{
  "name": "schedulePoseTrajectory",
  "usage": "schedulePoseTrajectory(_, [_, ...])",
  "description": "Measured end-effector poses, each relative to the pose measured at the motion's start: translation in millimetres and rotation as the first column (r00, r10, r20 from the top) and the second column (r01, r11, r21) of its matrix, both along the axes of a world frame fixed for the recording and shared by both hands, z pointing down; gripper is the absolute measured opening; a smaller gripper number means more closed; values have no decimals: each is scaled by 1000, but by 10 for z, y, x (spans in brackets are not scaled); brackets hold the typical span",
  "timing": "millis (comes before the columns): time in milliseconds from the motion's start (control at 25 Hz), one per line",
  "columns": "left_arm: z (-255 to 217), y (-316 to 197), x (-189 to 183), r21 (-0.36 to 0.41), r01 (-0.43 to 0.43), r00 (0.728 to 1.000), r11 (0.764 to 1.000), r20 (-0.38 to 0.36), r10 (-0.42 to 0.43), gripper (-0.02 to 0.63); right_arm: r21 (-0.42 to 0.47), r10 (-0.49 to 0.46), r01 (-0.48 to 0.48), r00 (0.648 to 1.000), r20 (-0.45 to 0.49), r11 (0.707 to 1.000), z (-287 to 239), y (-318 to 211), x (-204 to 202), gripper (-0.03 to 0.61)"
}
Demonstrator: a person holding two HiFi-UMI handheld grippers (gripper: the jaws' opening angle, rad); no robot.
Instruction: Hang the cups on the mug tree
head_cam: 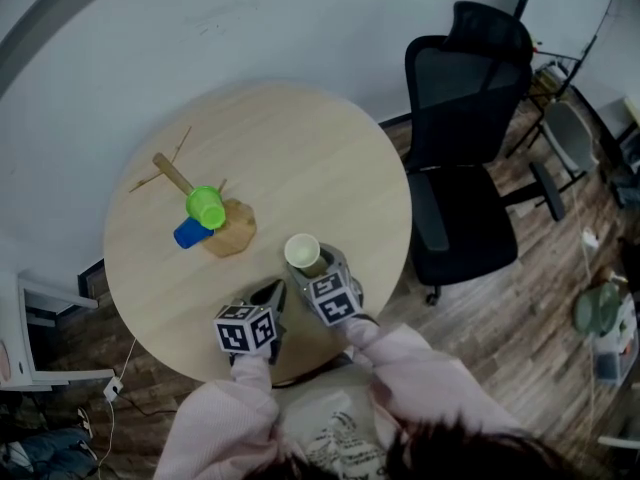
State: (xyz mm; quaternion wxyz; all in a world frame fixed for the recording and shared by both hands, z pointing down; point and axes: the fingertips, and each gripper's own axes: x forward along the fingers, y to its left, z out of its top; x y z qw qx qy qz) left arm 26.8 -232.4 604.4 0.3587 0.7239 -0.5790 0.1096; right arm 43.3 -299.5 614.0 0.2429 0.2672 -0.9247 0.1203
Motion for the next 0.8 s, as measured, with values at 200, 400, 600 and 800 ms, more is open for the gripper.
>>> schedulePoseTrajectory(200, [-114,-26,-94,37,-6,1000,999,3,6,0,51,-25,25,1000,-8,998,-160,-60,-30,278])
schedulePoseTrajectory(400, [-261,-30,-228,71,-5,1000,997,-3,6,0,97,-24,27,999,-28,995,-347,-113,-68,276])
schedulePoseTrajectory(600, [-442,-19,-321,114,-22,1000,993,-5,22,0,140,-8,11,1000,-25,990,-576,-219,-130,276])
schedulePoseTrajectory(800, [-558,36,-420,146,-30,999,989,-9,31,0,170,32,-32,999,2,985,-806,-309,-219,275])
